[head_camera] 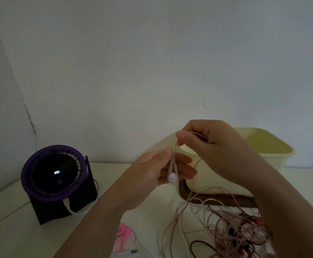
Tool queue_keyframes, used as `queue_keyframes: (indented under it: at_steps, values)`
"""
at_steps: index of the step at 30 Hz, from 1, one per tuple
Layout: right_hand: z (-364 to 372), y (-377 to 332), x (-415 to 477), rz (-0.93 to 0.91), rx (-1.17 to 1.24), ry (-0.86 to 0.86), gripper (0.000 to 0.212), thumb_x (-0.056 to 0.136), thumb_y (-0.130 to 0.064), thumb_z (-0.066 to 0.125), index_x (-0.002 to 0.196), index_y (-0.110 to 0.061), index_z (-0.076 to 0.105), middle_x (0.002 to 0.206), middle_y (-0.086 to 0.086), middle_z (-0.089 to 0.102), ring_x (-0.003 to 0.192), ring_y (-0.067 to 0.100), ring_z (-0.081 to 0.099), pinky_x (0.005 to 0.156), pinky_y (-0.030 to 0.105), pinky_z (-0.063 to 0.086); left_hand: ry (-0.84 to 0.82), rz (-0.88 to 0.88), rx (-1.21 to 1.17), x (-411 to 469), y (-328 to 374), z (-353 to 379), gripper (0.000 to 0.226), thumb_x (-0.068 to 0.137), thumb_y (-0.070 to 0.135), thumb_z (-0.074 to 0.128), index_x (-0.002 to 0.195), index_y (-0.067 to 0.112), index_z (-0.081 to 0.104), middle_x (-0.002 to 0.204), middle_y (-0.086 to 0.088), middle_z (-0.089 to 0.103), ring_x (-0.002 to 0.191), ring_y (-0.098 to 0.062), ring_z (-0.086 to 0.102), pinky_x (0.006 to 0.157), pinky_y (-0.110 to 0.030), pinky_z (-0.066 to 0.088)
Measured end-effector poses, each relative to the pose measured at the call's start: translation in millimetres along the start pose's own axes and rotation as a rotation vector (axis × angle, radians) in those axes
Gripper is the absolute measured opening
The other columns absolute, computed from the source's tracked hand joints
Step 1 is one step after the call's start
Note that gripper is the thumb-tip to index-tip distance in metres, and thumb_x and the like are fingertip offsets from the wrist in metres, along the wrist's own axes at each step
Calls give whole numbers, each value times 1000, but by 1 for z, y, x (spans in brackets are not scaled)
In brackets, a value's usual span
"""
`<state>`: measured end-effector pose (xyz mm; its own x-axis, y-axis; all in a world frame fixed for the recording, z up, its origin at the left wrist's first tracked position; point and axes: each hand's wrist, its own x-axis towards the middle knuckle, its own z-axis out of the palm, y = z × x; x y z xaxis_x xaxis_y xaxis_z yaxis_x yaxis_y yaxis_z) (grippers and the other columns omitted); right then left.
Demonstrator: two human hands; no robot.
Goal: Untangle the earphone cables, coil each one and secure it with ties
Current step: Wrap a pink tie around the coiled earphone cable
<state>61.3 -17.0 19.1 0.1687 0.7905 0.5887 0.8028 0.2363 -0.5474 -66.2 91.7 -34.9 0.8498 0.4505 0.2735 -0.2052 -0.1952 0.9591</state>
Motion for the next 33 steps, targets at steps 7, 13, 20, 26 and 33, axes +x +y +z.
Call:
queue_keyframes:
  at_steps: [7, 13, 20, 26, 33]
  values:
    - [13, 14, 5, 30, 180, 19, 38, 81, -54, 56, 67, -20, 64, 66, 23, 55, 53, 29, 44, 55, 44, 44, -135, 35, -326, -5, 12, 1, 31, 90, 31, 51, 88, 12, 76, 81, -8, 73, 79, -19, 71, 74, -31, 56]
    - [33, 16, 1, 107, 25, -295, 30, 96, -29, 47, 75, -33, 68, 45, -13, 50, 43, 3, 39, 48, 21, 39, 119, 68, -619, 2, 25, -7, 45, 95, 22, 31, 119, -4, 61, 118, -20, 64, 111, -28, 62, 101, -40, 45]
    - [21, -2, -6, 64, -63, -471, 22, 96, -29, 49, 92, -22, 69, 45, -18, 49, 44, 3, 43, 49, 13, 36, 303, 90, -277, 4, 14, -11, 35, 99, 24, 27, 112, 15, 58, 106, 0, 72, 105, -12, 66, 95, -30, 46]
    - [8, -12, -7, -3, -52, -366, 25, 93, -35, 48, 85, -22, 68, 52, -15, 52, 45, 4, 43, 48, 18, 37, 235, 56, -108, 4, 4, -9, 33, 99, 21, 30, 111, 13, 60, 100, 0, 71, 89, -5, 67, 72, -17, 49]
    - [-5, -7, -2, 39, 9, -61, 31, 86, -43, 43, 74, -27, 68, 45, -14, 45, 49, 17, 40, 60, 39, 49, 159, 66, -2, 1, 7, -2, 33, 97, 15, 35, 86, 15, 67, 76, 1, 70, 92, -13, 67, 88, -25, 48]
